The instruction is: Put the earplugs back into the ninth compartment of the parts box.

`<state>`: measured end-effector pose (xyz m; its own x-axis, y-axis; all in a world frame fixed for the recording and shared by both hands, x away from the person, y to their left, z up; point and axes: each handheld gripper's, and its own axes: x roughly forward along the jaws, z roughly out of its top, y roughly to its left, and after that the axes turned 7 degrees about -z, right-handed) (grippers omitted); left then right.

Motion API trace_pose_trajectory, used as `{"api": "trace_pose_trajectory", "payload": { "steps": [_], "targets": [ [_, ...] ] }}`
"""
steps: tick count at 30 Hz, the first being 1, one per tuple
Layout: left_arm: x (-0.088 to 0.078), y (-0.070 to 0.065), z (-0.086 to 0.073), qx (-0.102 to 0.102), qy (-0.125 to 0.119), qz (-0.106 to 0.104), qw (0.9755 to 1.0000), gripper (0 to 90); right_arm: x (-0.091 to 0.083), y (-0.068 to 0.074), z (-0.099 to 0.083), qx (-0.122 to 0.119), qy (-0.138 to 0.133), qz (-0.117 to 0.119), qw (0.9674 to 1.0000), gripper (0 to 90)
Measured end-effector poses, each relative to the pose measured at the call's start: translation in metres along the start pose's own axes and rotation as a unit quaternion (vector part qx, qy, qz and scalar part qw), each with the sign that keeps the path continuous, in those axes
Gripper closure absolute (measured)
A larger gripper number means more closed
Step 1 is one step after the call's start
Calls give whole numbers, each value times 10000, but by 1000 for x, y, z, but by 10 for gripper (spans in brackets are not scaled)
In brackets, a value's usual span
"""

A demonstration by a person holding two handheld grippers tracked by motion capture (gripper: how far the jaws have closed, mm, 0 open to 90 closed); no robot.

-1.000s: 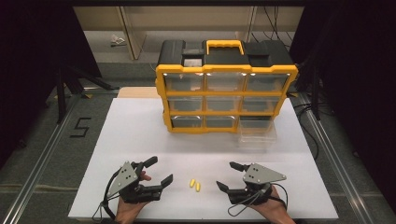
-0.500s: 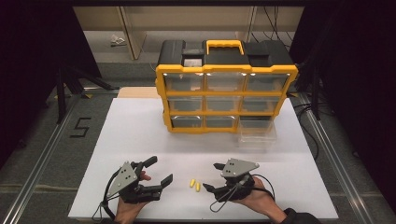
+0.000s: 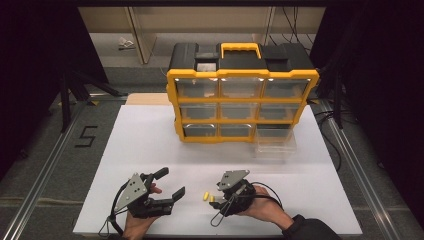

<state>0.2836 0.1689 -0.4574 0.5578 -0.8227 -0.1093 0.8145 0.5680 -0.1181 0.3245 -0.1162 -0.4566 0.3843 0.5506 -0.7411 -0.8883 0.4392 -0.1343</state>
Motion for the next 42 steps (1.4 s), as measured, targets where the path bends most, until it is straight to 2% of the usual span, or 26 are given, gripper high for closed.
{"api": "trace_pose_trajectory", "payload": {
  "steps": [7,15,20,30,35,42],
  "targets": [
    [0,0,0,-7,2,-7,10000,171,12,3,0,-217,268,79,9994,427],
    [1,0,0,-21,25,4,10000,172,25,6,2,-426,410,141,9982,463],
    [1,1,0,-30,21,21,10000,174,30,8,3,-508,481,163,9974,520],
    [1,1,0,-26,49,35,10000,179,31,7,2,-467,491,321,9972,654],
    [1,1,0,-16,32,39,10000,180,28,5,2,-444,490,250,9975,680],
    [1,0,0,-11,19,37,10000,180,15,-9,4,-123,162,171,9996,682]
  ]
}}
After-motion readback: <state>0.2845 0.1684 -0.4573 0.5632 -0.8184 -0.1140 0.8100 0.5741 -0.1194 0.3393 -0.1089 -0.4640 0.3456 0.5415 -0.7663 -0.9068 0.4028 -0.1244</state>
